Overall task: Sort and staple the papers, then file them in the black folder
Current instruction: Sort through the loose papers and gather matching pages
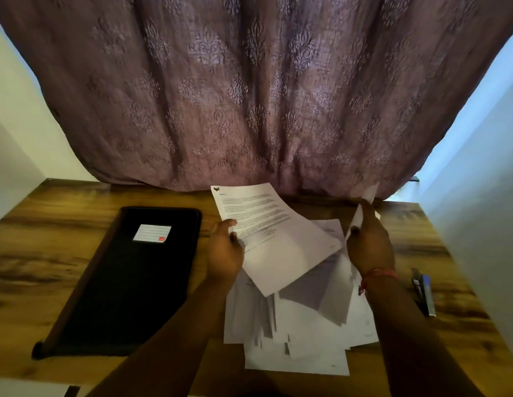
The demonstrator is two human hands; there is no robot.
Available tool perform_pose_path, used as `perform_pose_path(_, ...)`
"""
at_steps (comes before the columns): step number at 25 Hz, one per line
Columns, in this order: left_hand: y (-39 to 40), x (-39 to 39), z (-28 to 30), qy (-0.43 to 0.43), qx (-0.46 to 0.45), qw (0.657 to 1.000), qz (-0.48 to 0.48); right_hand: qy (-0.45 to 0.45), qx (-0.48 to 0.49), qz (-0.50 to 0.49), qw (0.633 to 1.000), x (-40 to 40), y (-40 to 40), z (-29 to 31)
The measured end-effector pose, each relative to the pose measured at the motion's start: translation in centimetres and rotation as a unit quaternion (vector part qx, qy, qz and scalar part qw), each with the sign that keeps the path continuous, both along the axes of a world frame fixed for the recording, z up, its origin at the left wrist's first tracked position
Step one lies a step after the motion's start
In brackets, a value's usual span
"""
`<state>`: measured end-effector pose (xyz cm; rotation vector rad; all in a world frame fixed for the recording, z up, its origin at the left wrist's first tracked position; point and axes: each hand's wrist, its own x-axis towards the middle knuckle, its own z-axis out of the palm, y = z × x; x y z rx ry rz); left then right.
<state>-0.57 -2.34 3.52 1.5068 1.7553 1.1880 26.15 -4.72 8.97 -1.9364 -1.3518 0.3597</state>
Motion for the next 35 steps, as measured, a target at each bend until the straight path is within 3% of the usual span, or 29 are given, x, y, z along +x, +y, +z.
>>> perform_pose_path(4, -0.3, 0.2, -1.5, 0.029, -0.026, 0.999, -0.017, -0.169, -0.011, 0.061, 0.984, -1.4, 0.8, 1.0)
perform_pose_path(5, -0.4, 0.8, -2.0, -0.020, -0.052, 0.998, -0.035, -0.187, -0.025, 0.102, 0.977, -2.5, 1.1, 0.7)
perform_pose_path(7, -0.9, 2.2, -1.8, -0.246, -0.125, 0.958, -0.079, -0.220, -0.055, 0.173, 0.959, -5.4, 1.5, -0.5)
perform_pose_path(9, -1.5, 3.5, -2.3, -0.301, -0.161, 0.934, -0.101, -0.247, -0.097, 0.219, 0.939, -8.3, 1.6, -2.6)
perform_pose_path(10, -2.0, 3.8, -2.1, -0.280, -0.172, 0.936, -0.127, -0.242, -0.124, 0.231, 0.934, -9.5, 1.6, -3.9)
perform_pose_path(12, -2.5, 4.4, -2.3, -0.146, -0.197, 0.954, -0.172, -0.163, -0.166, 0.232, 0.945, -11.1, 1.4, -5.9)
perform_pose_path(14, -2.1, 4.2, -2.9, -0.080, -0.215, 0.951, -0.208, -0.004, -0.174, 0.188, 0.967, -11.6, 1.5, -6.7)
perform_pose_path(15, -1.8, 3.9, -3.1, -0.089, -0.227, 0.945, -0.216, 0.074, -0.176, 0.158, 0.969, -11.6, 1.7, -6.8)
perform_pose_path(17, -1.5, 3.6, -3.0, -0.196, -0.262, 0.922, -0.207, 0.148, -0.180, 0.135, 0.963, -11.1, 2.1, -6.9)
perform_pose_path(20, -1.7, 3.5, -2.6, -0.373, -0.301, 0.855, -0.197, 0.125, -0.208, 0.149, 0.959, -10.7, 2.0, -7.5)
perform_pose_path(24, -1.4, 3.0, -3.4, -0.457, -0.321, 0.807, -0.193, 0.091, -0.212, 0.143, 0.963, -10.8, 1.7, -8.5)
perform_pose_path(26, -1.1, 2.9, -3.6, -0.479, -0.327, 0.798, -0.164, 0.045, -0.200, 0.166, 0.965, -11.0, 1.5, -8.9)
perform_pose_path(29, -1.0, 3.1, -3.8, -0.443, -0.338, 0.815, -0.158, -0.096, -0.194, 0.211, 0.953, -11.6, 0.6, -9.6)
perform_pose_path(31, -0.9, 3.7, -3.8, -0.380, -0.338, 0.849, -0.147, -0.145, -0.185, 0.201, 0.951, -11.6, 0.4, -9.6)
perform_pose_path(33, -0.6, 4.2, -3.9, -0.224, -0.321, 0.912, -0.119, -0.177, -0.166, 0.180, 0.953, -11.0, 0.6, -9.1)
perform_pose_path(35, -0.4, 4.1, -4.3, -0.081, -0.288, 0.951, -0.083, -0.181, -0.179, 0.164, 0.953, -10.3, 0.9, -8.9)
